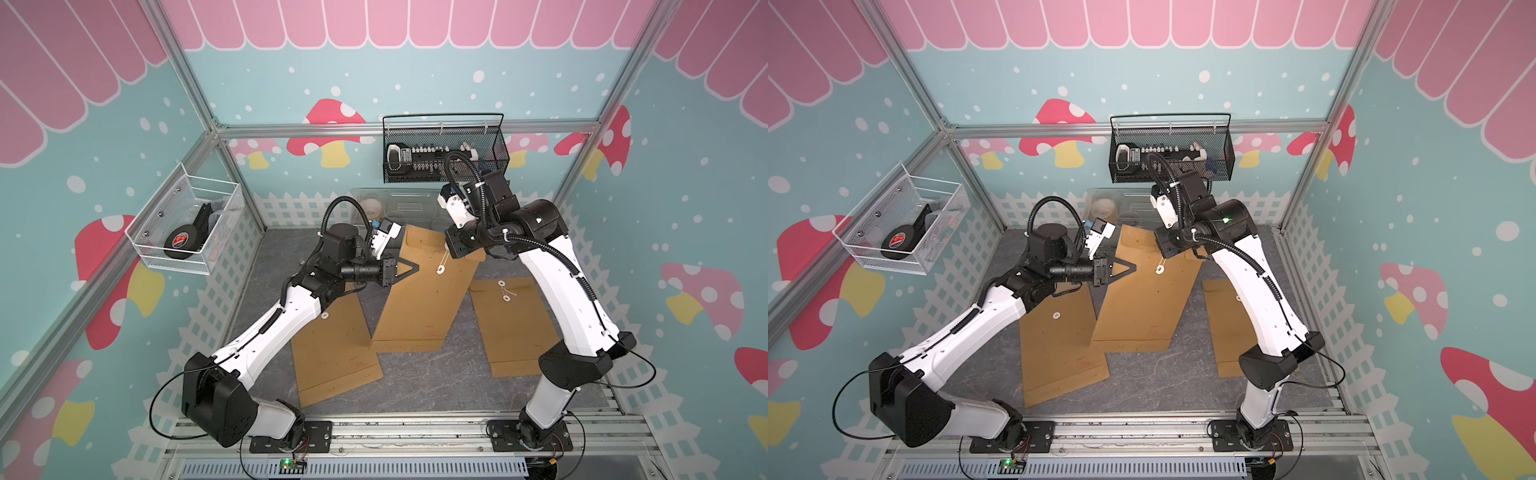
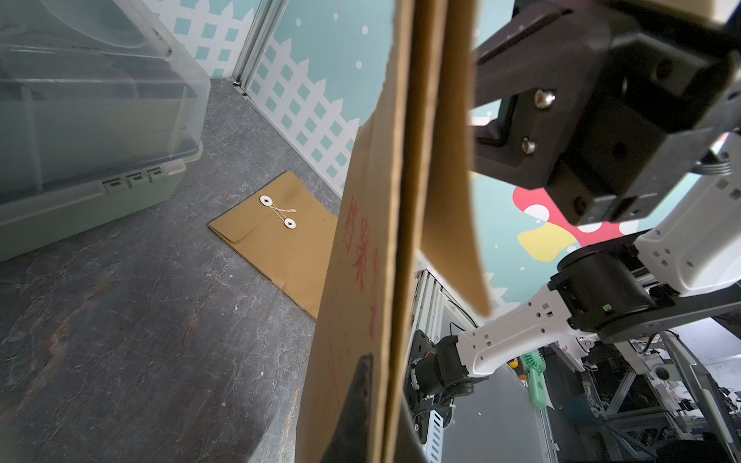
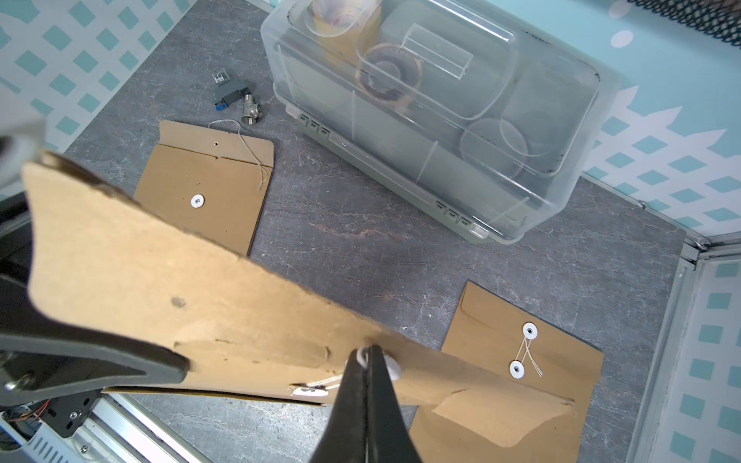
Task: Close the mouth of the file bag
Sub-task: Close the file bag, then place the file bag at the center of the board.
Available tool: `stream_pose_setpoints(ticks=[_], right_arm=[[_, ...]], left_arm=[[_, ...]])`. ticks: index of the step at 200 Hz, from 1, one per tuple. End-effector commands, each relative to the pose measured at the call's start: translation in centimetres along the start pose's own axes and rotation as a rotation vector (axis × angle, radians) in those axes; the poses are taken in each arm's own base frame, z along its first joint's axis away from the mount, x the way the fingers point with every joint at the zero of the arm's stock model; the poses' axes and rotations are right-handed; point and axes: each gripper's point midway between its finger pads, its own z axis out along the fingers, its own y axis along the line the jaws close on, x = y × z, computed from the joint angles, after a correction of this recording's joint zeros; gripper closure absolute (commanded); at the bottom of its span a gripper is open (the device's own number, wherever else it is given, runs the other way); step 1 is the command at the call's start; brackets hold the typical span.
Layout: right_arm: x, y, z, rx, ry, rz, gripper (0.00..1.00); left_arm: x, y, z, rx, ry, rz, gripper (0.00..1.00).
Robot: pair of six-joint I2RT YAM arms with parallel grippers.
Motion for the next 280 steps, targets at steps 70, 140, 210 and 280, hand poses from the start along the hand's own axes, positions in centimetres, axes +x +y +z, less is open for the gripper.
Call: stream_pose_setpoints(ticks=[70,140,210,280], right_arm=[[1.4,2.5,0.8,-0.121,0.026,0.017,0.99],[3.5,3.4,2.5,-0.182,0.037,0.075,0.99],[5.4,3.2,1.1,-0.243,0.034,0.125,0.67],[6.3,-1.2,-1.2,-0.214,-0.048,0.253,0.42]], left_arm=[[-1.2,-0.7,-0.4,-0.001,-0.027,0.039,1.0],[-1.3,-0.6,-0.6,-0.01,-0.035,0.04,1.0],[-2.6,1.9,-1.8,-0.08,-0.126,-0.026,1.0],[-2.8,4.1,-2.0,-0.131,-0.191,-0.105,1.0]])
